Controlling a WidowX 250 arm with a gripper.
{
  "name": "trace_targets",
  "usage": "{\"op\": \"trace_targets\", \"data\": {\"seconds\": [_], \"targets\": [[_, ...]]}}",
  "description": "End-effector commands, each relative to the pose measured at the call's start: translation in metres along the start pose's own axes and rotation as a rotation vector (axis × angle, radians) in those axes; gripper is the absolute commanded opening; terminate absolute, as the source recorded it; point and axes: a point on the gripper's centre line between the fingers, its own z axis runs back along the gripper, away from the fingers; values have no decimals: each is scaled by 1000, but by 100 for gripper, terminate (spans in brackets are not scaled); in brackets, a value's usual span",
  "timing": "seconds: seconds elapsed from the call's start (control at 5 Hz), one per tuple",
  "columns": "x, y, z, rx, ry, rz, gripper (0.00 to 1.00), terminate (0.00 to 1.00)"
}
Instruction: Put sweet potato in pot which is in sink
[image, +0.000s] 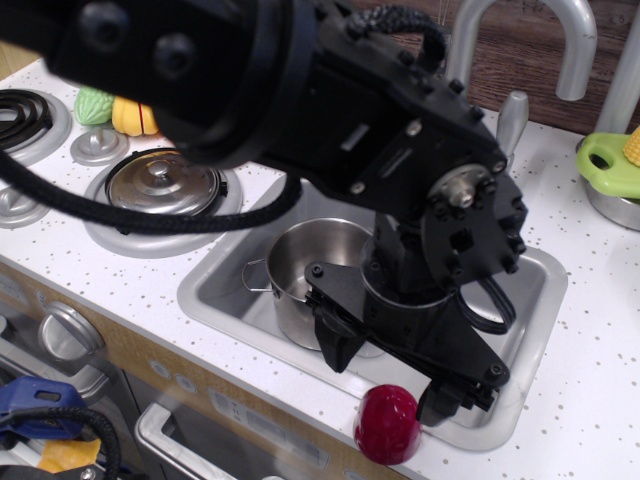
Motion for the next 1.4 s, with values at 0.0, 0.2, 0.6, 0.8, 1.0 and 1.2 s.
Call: {"op": "trace_targets", "data": {"seconds": [0.0,0.2,0.6,0.8,1.0,1.2], "targets": [[0,0,0,0,0,0,100,0],[7,2,-14,-9,-32,5,100,0],[5,4,-47,-27,-96,4,100,0],[2,5,-49,-32,-96,14,100,0],[0,3,-52,-19,-102,32,100,0],[1,4,-55,-26,-112,41,0,0]]}}
